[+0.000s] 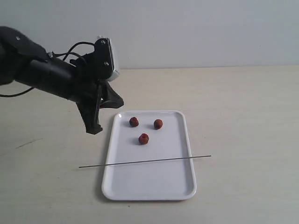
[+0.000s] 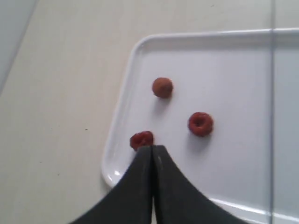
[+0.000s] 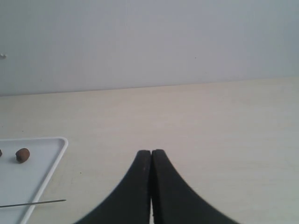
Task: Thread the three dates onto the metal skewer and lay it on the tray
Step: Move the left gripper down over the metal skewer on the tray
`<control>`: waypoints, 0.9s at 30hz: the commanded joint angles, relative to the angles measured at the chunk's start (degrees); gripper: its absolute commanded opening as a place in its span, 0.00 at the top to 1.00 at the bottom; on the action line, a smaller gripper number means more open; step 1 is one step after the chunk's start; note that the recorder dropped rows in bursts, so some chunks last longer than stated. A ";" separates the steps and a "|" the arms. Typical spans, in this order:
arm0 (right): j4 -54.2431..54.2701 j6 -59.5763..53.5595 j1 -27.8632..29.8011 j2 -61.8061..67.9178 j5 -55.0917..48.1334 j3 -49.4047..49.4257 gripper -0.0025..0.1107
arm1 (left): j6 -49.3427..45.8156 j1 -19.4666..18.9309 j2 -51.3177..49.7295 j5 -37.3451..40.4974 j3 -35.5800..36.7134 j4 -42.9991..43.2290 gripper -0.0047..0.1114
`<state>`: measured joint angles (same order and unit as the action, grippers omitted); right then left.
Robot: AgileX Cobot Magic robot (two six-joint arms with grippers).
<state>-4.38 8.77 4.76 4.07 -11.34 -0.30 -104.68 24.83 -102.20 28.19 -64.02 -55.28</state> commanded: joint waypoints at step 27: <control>-0.26 -0.14 -0.12 -0.23 0.36 0.30 0.98 | 40.21 9.39 -21.33 34.00 -26.56 38.52 0.52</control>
<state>-4.38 8.77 4.76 4.07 -11.34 -0.30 -63.64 33.91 -123.69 62.41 -90.88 -15.25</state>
